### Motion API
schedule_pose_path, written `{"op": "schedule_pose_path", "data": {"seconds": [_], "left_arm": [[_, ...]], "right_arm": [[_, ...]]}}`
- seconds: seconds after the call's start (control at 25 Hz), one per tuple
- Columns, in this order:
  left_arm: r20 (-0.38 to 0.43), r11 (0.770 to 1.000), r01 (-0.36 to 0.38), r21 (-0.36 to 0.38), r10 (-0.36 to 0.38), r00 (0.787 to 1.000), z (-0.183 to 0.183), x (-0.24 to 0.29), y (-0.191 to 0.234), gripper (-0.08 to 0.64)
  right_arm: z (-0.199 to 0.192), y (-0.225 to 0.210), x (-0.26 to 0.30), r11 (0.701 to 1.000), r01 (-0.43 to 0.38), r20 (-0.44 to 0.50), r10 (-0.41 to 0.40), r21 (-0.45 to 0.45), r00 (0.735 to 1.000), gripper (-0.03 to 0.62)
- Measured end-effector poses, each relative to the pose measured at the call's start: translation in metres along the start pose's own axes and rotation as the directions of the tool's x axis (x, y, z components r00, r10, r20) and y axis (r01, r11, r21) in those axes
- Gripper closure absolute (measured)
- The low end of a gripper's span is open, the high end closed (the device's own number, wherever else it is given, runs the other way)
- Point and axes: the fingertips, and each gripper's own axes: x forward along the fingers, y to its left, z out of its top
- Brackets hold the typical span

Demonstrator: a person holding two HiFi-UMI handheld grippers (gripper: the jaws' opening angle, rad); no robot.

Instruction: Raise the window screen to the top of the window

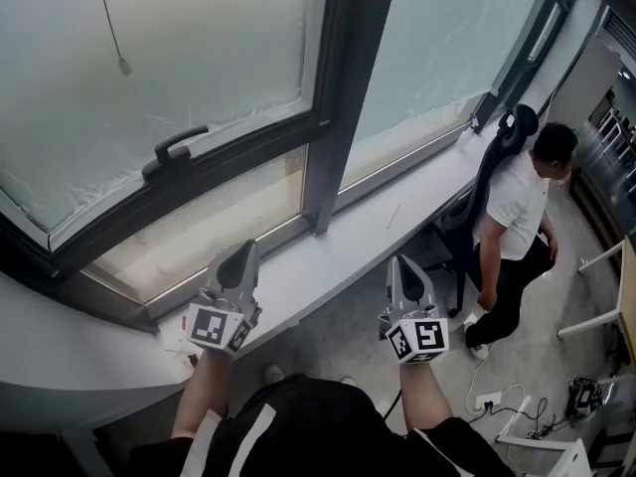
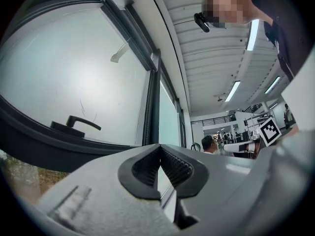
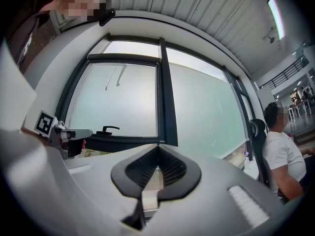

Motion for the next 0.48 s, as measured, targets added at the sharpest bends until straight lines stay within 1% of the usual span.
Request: {"op": "schedule_pose_path", "data": {"seconds": [0.24, 0.48], "left_arm": [[0.023, 0.997, -0.074, 0.014, 0.074, 0.997, 0.005, -0.012, -0.039, 0.555], [0.031, 0.983, -0.175, 0.055, 0.173, 0.984, 0.013, -0.033, -0.094, 0.557]], "right_arm": [[-0.003, -0.035, -0.03, 0.998, -0.059, 0.001, 0.059, 0.015, 0.998, 0.588], [-0.003, -0.065, -0.06, 0.986, -0.156, 0.016, 0.155, 0.065, 0.988, 0.588]]}}
